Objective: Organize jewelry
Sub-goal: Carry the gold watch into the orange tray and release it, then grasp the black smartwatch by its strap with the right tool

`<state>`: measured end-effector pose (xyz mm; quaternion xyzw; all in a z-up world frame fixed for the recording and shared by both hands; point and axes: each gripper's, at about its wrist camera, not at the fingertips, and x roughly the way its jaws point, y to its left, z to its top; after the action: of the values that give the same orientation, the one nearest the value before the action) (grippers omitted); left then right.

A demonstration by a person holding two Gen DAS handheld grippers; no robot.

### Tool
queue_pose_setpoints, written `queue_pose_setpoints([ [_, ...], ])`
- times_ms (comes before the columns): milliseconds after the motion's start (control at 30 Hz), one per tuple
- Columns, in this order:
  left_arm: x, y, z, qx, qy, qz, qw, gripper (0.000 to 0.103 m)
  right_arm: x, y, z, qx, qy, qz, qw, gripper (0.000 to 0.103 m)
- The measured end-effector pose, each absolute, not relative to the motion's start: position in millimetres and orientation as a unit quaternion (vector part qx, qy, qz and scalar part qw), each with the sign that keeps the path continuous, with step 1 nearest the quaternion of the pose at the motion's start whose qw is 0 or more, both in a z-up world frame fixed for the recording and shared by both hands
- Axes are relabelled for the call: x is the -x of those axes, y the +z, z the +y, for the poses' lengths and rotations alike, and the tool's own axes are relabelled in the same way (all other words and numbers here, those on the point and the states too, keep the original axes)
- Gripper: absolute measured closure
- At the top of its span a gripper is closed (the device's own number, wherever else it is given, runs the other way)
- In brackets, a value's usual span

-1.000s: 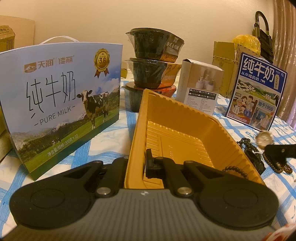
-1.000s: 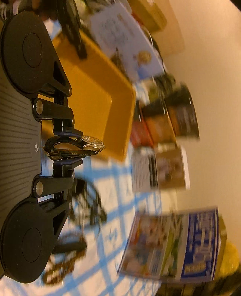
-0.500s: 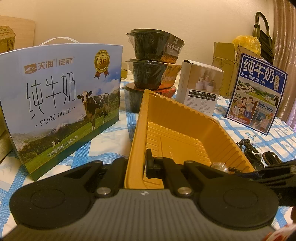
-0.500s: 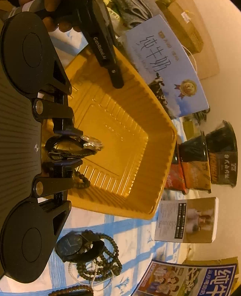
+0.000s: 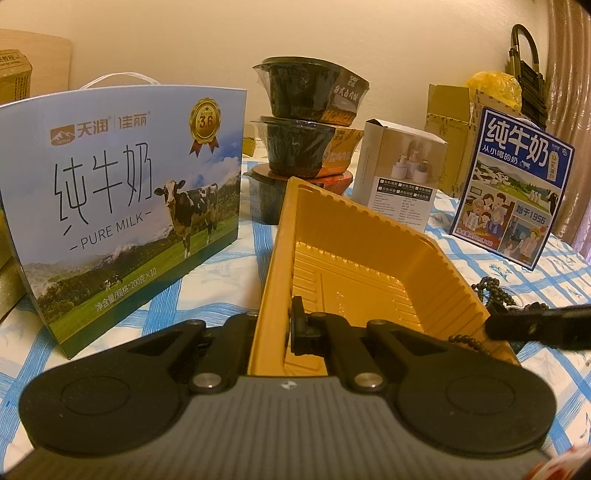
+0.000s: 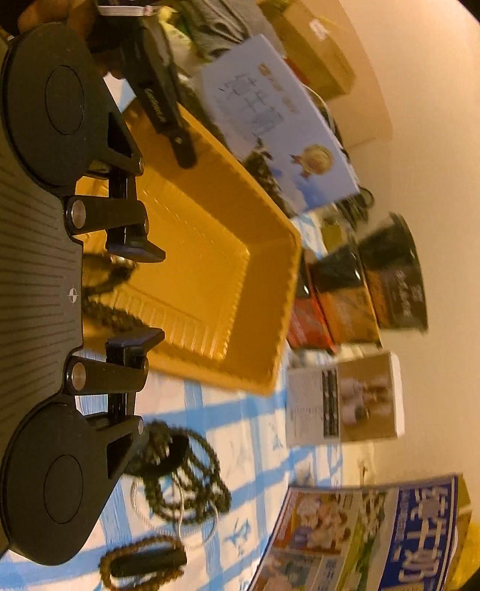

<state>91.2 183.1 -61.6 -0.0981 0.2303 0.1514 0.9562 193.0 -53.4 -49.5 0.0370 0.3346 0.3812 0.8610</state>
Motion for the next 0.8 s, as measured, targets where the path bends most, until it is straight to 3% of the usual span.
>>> queue_pose_setpoints([
  [500, -91.3, -61.7, 182.8, 0.096, 0.152, 0.230, 0.956, 0.100, -205.8, -44.9, -91.8, -0.055, 0.330, 0.327, 0.884, 0.052],
  [600, -91.6, -61.5, 182.5, 0.097, 0.152, 0.231, 0.956, 0.100, -207.5, -47.3, -95.8, -0.052, 0.322, 0.326, 0.887, 0.047],
  [667, -91.4, -61.3, 182.4, 0.097, 0.152, 0.230, 0.956, 0.100, -209.0, -49.9, -98.8, -0.042, 0.313, 0.324, 0.892, 0.036],
  [800, -91.4, -61.3, 182.1, 0.097, 0.152, 0.230, 0.956, 0.100, -211.9, -58.7, -106.8, -0.014, 0.285, 0.319, 0.904, 0.026],
])
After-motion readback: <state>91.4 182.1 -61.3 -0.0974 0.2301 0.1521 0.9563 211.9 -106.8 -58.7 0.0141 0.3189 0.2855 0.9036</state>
